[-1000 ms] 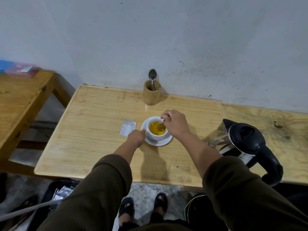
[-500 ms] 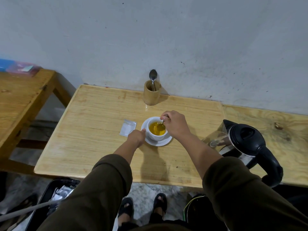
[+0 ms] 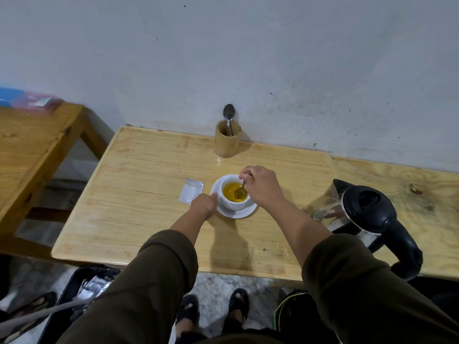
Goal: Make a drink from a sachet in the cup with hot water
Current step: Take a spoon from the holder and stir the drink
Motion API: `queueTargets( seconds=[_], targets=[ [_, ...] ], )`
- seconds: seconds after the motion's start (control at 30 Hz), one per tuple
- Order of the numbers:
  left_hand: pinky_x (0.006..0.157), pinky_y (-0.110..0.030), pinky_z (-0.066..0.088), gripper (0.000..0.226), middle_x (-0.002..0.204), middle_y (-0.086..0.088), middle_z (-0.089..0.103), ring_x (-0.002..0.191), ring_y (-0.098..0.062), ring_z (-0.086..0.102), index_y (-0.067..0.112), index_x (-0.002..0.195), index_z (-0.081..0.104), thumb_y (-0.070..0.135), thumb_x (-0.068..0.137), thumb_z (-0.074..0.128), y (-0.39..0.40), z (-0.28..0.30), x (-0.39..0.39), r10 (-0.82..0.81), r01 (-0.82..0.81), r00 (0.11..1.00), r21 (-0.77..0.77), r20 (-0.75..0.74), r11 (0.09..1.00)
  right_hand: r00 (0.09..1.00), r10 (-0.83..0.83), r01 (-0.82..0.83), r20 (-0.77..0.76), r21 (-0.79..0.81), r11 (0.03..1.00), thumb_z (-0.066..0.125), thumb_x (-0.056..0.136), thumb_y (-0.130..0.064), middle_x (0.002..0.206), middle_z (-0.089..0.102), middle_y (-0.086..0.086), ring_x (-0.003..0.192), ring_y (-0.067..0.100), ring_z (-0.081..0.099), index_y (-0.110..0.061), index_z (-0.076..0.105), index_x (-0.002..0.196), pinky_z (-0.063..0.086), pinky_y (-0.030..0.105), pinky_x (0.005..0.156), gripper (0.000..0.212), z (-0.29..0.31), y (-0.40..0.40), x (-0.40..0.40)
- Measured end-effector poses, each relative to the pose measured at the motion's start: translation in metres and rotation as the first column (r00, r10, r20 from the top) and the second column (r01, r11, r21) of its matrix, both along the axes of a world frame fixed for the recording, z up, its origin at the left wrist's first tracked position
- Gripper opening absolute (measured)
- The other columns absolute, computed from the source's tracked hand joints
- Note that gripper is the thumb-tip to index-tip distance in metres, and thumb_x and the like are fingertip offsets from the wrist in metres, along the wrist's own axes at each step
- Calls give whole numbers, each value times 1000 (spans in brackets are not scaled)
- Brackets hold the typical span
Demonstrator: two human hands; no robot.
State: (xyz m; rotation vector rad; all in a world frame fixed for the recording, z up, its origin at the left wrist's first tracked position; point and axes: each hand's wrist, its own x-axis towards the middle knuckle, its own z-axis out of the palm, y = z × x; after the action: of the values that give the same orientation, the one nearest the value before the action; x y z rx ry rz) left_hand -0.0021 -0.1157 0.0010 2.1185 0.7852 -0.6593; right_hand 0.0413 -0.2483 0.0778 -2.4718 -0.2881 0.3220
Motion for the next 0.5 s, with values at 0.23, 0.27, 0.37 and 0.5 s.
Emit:
queueTargets(
  seconds=[0.23, 0.27, 0.37, 0.5],
  targets=[
    [106, -37, 39, 61, 135, -24, 54, 127, -34, 50, -8, 131, 51, 39, 103, 25, 0, -1, 1, 24, -24, 1000, -15, -1, 1000, 998, 65, -63, -24, 66, 996, 49, 95, -16, 115, 68, 9, 109, 21, 60, -11, 72, 104, 39, 20, 89, 25, -2, 3, -8],
    [105, -37, 39, 61, 135, -24, 55, 126, -34, 51, -7, 130, 52, 40, 103, 25, 0, -1, 2, 27, -27, 1000, -17, 1, 999, 997, 68, -65, -38, 80, 995, 50, 95, -16, 113, 69, 9, 108, 21, 61, -10, 72, 103, 41, 22, 90, 24, -1, 3, -8],
    [106, -37, 39, 61, 135, -24, 55, 126, -34, 51, -7, 130, 52, 39, 103, 24, 0, -1, 1, 28, -28, 1000, -17, 4, 999, 997, 49, -43, -60, 97, 994, 50, 94, -14, 102, 72, 10, 97, 24, 65, -9, 71, 94, 50, 34, 90, 22, 1, 2, -5],
    [107, -37, 38, 60, 136, -24, 53, 128, -34, 50, -7, 133, 50, 38, 103, 23, -1, -1, 1, 29, -29, 1000, -15, 6, 999, 999, 33, -33, 0, -36, 999, 46, 95, -15, 105, 65, 11, 100, 26, 60, -10, 69, 96, 46, 34, 86, 23, 0, 1, 1]
  ],
)
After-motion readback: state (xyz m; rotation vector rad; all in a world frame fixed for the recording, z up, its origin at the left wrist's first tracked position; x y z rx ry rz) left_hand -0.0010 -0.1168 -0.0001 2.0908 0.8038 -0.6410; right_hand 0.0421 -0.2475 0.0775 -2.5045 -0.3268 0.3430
